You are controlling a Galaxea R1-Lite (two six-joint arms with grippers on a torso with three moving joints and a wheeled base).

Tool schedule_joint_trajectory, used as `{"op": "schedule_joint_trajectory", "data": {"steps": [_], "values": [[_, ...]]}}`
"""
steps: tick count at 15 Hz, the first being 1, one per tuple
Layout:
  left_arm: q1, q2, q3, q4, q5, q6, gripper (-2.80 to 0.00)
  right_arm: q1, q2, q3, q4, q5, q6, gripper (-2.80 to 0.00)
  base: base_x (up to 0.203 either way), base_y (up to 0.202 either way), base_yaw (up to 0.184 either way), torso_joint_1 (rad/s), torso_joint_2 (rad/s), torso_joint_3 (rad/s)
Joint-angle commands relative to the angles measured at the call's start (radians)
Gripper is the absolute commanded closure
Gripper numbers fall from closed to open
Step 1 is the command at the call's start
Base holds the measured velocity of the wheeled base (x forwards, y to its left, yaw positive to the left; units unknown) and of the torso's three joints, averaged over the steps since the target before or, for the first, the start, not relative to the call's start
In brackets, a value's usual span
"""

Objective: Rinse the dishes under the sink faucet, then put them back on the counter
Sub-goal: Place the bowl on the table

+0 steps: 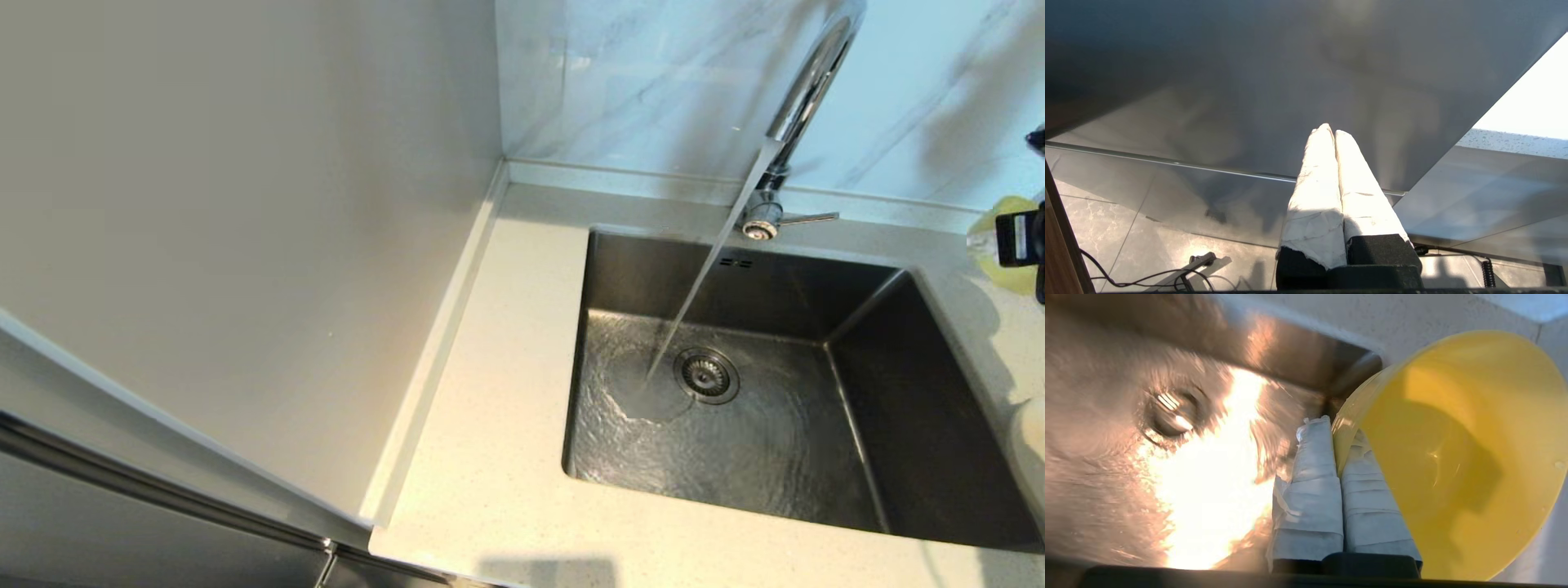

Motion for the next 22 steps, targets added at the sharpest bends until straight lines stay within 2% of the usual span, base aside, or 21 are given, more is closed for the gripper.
{"op": "schedule_joint_trajectory", "data": {"steps": [1,3,8,16,19,20,21,22], "values": [[0.0,0.0,0.0,-0.001,0.0,0.0,0.0,-0.008,0.082,-0.012,0.0,-0.01,-0.116,0.0,0.0,0.0,0.0,0.0,0.0,0.0],[0.0,0.0,0.0,0.0,0.0,0.0,0.0,-0.029,0.129,-0.049,0.002,-0.037,-0.127,0.0,0.0,0.0,0.0,0.0,0.0,0.0],[0.0,0.0,0.0,-0.001,0.0,0.0,0.0,-0.065,0.172,-0.043,0.008,-0.068,-0.127,0.0,0.0,0.0,0.0,0.0,0.0,0.0],[0.0,0.0,0.0,-0.001,0.0,0.0,0.0,-0.074,0.237,-0.057,0.005,-0.074,-0.109,0.0,0.0,0.0,0.0,0.0,0.0,0.0],[0.0,0.0,0.0,-0.001,0.0,0.0,0.0,-0.075,0.247,-0.065,0.005,-0.089,-0.074,0.0,0.0,0.0,0.0,0.0,0.0,0.0],[0.0,0.0,0.0,-0.001,0.0,0.0,0.0,-0.075,0.247,-0.066,0.003,-0.09,-0.066,-2.6,0.0,0.0,0.0,0.0,0.0,0.0],[0.0,0.0,0.0,-0.001,0.0,0.0,0.0,-0.075,0.244,-0.067,0.0,-0.09,-0.048,-2.8,0.0,0.0,0.0,0.0,0.0,0.0],[0.0,0.0,0.0,-0.001,0.0,0.0,0.0,-0.075,0.233,-0.072,-0.002,-0.088,-0.032,-2.8,0.0,0.0,0.0,0.0,0.0,0.0]]}}
